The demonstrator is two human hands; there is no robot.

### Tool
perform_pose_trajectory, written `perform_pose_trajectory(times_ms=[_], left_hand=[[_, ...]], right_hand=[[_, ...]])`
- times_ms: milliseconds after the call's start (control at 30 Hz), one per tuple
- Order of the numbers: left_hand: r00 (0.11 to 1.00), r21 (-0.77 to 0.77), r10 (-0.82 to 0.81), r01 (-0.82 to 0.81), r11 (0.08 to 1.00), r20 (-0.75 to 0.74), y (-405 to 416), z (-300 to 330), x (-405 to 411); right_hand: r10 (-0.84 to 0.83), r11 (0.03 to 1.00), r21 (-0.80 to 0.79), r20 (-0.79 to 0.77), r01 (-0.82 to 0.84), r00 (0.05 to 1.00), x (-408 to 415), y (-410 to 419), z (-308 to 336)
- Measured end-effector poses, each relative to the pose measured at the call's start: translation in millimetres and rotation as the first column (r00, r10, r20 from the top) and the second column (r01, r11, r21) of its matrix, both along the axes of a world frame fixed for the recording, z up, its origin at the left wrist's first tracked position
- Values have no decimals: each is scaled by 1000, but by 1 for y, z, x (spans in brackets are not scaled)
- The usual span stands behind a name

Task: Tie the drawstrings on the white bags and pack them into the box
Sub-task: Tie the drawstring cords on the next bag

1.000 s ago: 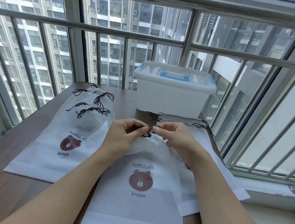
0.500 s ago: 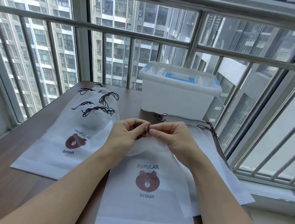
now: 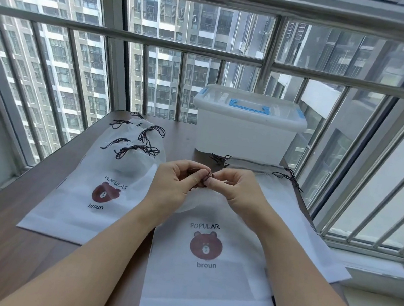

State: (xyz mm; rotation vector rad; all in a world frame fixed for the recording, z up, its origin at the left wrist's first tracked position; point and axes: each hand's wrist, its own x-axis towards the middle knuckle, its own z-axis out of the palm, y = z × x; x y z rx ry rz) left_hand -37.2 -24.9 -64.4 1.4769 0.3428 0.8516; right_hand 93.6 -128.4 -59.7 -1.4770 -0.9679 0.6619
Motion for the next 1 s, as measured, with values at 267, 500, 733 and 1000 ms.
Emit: perform_pose_trajectory(times_ms=[267, 500, 733, 1000], left_hand=[[981, 429, 182, -136, 893, -66, -1, -2, 1], [988, 375, 141, -106, 921, -66, 0, -3, 1], [995, 253, 12, 12, 967, -95, 2, -2, 2], [996, 172, -47, 60, 983, -81, 1, -1, -1]], right_hand=[[-194, 981, 57, 264, 185, 945, -3, 4, -2], [18, 1000, 14, 200, -21, 980, 2, 1, 1], [239, 965, -101, -20, -240, 971, 19, -15, -3], [295, 931, -98, -358, -350, 886, 21, -28, 8]])
